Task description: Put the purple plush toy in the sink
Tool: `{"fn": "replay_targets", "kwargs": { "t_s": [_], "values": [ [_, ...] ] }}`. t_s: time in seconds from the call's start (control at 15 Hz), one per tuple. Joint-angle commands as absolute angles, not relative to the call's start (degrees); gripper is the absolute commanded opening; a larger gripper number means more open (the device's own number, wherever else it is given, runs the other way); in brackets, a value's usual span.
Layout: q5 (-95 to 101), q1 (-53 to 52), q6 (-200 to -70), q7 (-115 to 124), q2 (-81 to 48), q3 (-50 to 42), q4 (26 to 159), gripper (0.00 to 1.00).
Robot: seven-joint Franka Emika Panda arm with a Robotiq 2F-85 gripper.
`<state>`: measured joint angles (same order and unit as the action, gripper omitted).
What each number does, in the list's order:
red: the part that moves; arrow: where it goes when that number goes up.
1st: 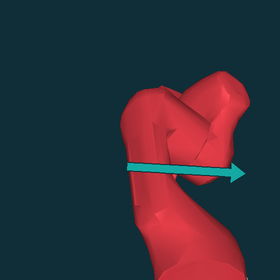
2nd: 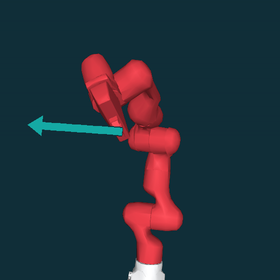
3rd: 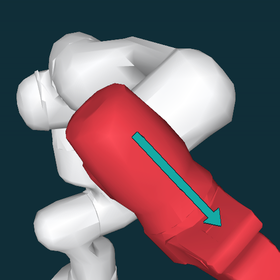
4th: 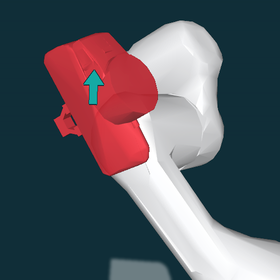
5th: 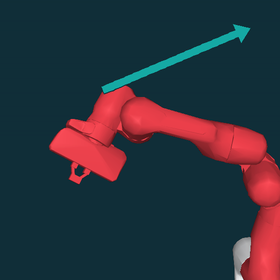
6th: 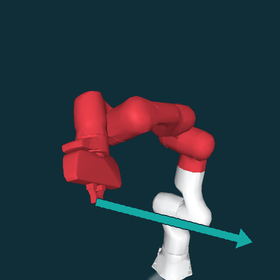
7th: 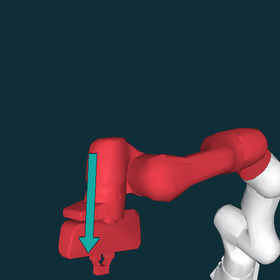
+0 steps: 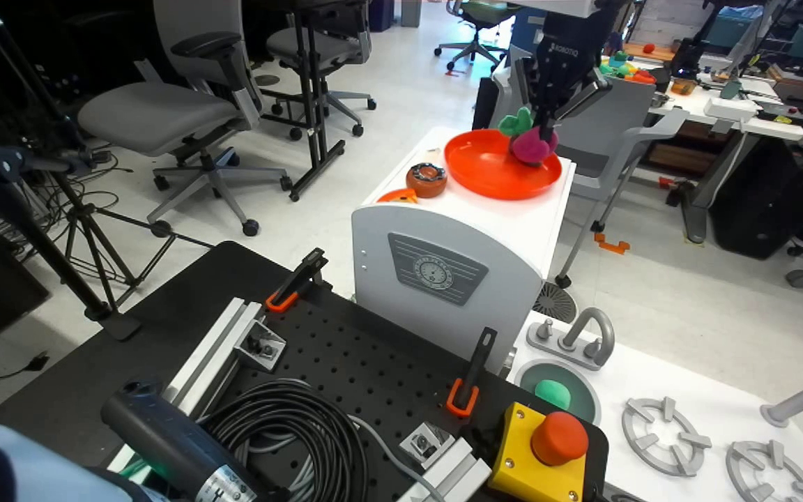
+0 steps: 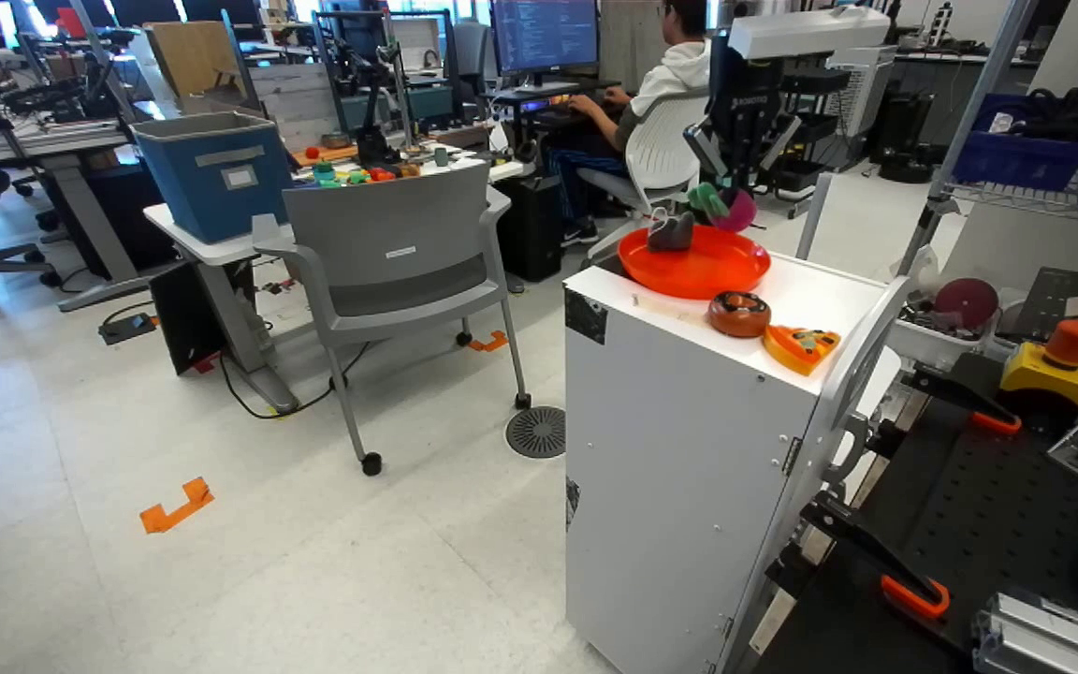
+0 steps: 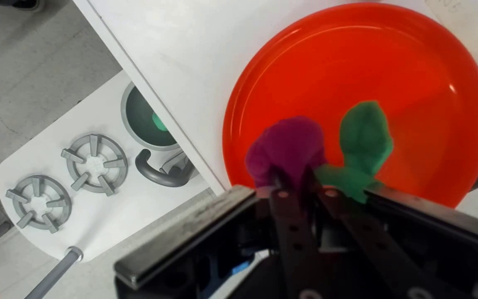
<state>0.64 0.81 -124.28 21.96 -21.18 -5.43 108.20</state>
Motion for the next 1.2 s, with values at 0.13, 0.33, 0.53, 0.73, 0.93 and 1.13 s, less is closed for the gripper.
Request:
{"fn": "replay_targets", "kwargs": {
  "t_s": [0.13, 0.33, 0.53, 0.73, 0.93, 1.13],
  "values": [
    [-3.79, 3.79, -127.34, 19.73, -17.03, -5.83, 113.08, 0.02],
    [-7.2, 5.91, -127.99, 18.23, -15.78, -5.96, 114.33, 0.02],
    [-10.77, 7.87, -127.8, 16.58, -15.06, -6.28, 114.89, 0.02],
    [-13.08, 9.36, -127.41, 15.51, -14.68, -6.98, 115.25, 0.02],
    [-10.74, 9.44, -126.88, 17.27, -15.03, -8.6, 115.23, 0.02],
    [-7.8, 9.13, -121.93, 19.84, -16.13, -10.33, 114.11, 0.02]
  ]
}}
